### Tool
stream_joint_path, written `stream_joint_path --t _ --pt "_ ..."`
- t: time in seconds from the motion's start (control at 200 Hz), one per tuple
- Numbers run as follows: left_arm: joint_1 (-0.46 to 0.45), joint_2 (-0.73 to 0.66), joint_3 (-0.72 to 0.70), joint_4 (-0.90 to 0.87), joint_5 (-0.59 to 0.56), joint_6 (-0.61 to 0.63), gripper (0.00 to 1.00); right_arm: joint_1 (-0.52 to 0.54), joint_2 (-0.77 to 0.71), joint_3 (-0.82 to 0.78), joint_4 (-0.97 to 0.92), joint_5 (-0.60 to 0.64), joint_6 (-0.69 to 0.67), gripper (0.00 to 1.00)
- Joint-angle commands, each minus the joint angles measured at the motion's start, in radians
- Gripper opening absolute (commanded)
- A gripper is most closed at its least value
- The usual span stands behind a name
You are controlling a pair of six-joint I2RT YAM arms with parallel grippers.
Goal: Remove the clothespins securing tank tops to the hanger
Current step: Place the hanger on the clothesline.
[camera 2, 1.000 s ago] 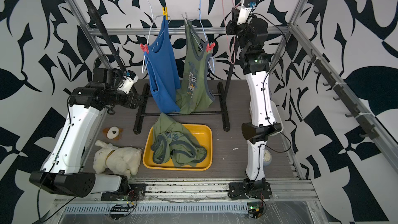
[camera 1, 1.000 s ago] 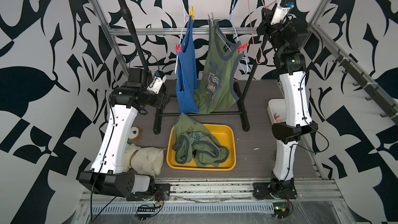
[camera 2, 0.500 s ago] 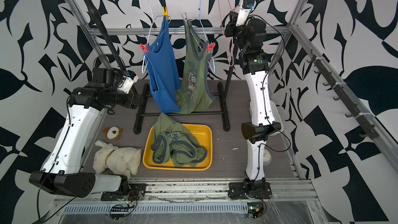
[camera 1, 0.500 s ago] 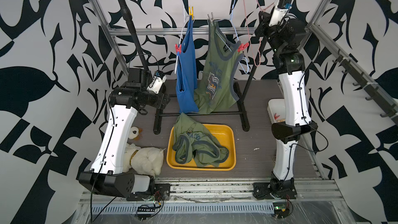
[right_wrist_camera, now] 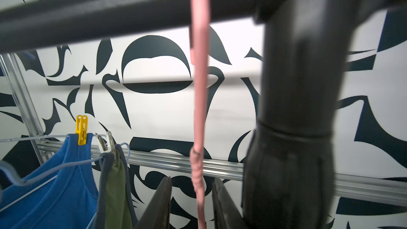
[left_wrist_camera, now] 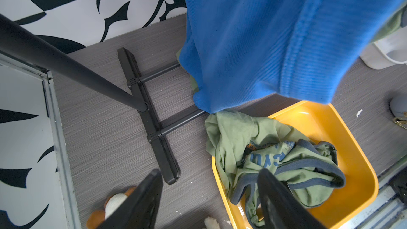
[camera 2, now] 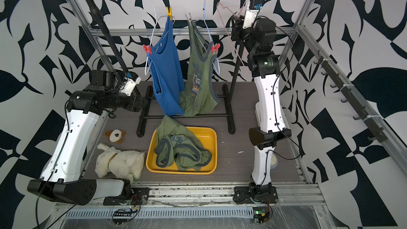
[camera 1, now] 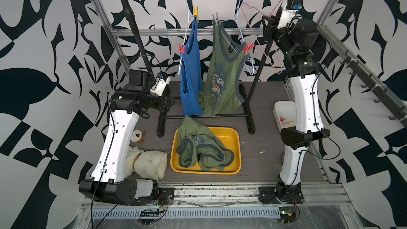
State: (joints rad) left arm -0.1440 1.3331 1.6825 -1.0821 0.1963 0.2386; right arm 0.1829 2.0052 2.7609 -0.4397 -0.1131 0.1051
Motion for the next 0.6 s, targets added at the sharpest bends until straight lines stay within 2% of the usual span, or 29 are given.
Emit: stream_joint_path --t 0.0,0.145,0.455,0.595 --pt "0.004 -0.043 -0.012 0.001 0.023 -0.002 0.73 -0.006 -0.102 -0.029 0.016 -0.021 0.013 0.35" --pt "0.004 -0.080 -0.027 0.002 0.034 -0.007 0.73 -0.006 -0.206 -0.134 -0.002 -0.028 0.016 0.38" --pt "0.003 -0.091 -0.009 -0.001 0.040 0.014 0.73 -0.005 -0.551 -0.576 0.045 -0.115 0.099 0.39" --pt "0.002 -0.072 0.034 -0.019 0.048 0.019 0.73 -0.005 -0.614 -0.601 -0.031 -0.233 0.173 0.38"
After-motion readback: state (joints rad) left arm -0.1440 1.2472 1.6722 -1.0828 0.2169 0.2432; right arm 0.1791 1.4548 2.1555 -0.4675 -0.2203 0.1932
